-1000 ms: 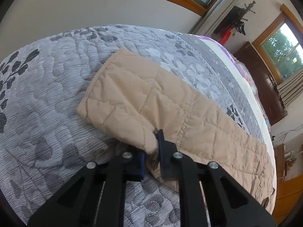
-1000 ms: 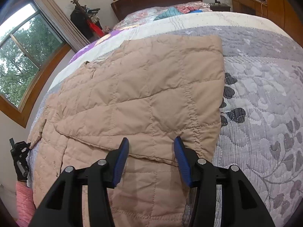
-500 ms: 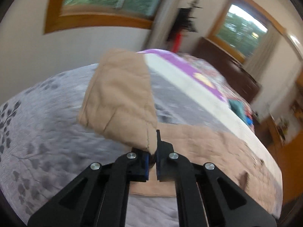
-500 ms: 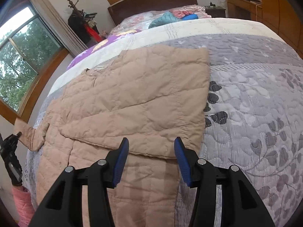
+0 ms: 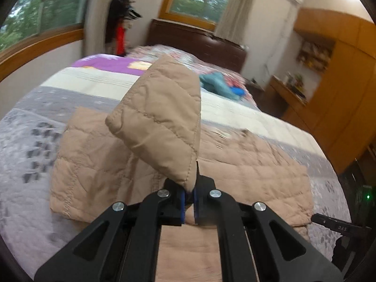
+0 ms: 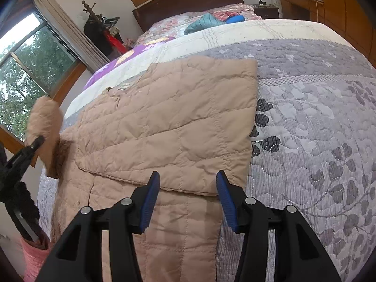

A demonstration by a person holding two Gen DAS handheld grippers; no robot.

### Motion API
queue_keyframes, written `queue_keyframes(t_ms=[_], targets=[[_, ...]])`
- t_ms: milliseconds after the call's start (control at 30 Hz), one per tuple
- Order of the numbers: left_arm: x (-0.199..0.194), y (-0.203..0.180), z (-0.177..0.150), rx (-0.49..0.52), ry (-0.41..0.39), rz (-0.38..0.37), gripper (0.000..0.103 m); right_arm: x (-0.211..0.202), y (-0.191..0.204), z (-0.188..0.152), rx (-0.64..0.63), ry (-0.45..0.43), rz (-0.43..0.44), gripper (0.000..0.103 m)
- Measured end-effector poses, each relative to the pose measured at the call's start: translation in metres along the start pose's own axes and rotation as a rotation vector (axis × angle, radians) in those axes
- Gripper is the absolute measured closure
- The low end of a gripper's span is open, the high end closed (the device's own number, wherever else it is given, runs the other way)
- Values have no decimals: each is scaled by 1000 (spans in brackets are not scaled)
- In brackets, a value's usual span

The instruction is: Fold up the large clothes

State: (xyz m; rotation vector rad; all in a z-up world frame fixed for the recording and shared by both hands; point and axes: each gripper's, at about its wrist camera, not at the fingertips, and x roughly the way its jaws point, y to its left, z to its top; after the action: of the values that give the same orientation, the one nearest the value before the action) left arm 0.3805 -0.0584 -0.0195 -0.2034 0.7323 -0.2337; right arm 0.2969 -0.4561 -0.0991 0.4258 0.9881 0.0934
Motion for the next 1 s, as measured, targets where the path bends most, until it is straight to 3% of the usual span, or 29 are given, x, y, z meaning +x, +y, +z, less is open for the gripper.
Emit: queue_keyframes(t_ms=[167,400,433,533,567,700,833,900,1000], targets=[[39,-39,-22,48,63,-4,100,0,-2,0,-1,3,3,53],[75,-53,-45,93,193,-36,98,6,-3,0,4,15,2,53],[75,-54,-49,106,210,-71,95,7,-3,0,4,15,2,53],[67,-63,-54,161,221,-168,70,8,-2,0,1,15,0,53],[63,-66,-55,173,226,-210,67,8,-1,0,-1,14,-1,53],[44,-66,-58,202,239,-317,62,6,5,-1,-16,8,8,53],[25,-43,-53,170,220,-331,60,4,17,-2,-33,9,36,53],[15,-25,-44,162,198,-259,57,5,26,-1,-43,21,58,53],[17,13,-32,150,196,-58,57,14,43,3,-60,61,78,53]])
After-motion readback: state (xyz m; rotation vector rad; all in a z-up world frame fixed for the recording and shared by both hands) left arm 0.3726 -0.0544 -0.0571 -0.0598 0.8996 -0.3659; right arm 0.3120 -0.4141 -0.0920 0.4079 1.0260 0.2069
